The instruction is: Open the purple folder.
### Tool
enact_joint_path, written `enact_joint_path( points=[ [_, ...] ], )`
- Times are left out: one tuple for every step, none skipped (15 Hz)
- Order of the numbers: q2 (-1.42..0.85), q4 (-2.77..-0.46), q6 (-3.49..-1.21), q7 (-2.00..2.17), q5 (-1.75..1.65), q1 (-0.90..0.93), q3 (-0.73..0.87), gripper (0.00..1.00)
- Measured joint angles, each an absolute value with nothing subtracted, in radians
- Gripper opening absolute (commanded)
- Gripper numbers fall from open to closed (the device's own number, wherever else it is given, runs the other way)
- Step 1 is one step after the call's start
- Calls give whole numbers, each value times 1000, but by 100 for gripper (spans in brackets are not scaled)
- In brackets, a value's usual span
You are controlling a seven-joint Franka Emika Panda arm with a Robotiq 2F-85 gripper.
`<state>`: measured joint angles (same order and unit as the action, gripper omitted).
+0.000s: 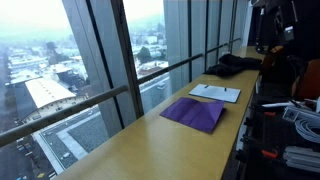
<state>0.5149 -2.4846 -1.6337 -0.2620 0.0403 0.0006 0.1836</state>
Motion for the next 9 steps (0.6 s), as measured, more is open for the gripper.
enact_joint_path(
  points=[
    [515, -2484, -1634, -262, 40, 1, 184, 100],
    [515, -2484, -1634, -262, 40, 0, 183, 100],
    [514, -2484, -1634, -263, 40, 0, 182, 100],
    [513, -2484, -1637, -264, 40, 0, 182, 100],
    [509, -2484, -1646, -264, 40, 0, 182, 100],
    [502, -2484, -1663, -267, 40, -1, 182, 100],
    [491, -2484, -1688, -269, 40, -2, 182, 100],
    [476, -2484, -1718, -272, 41, -2, 183, 100],
    [457, -2483, -1755, -275, 43, -2, 184, 100]
  ],
)
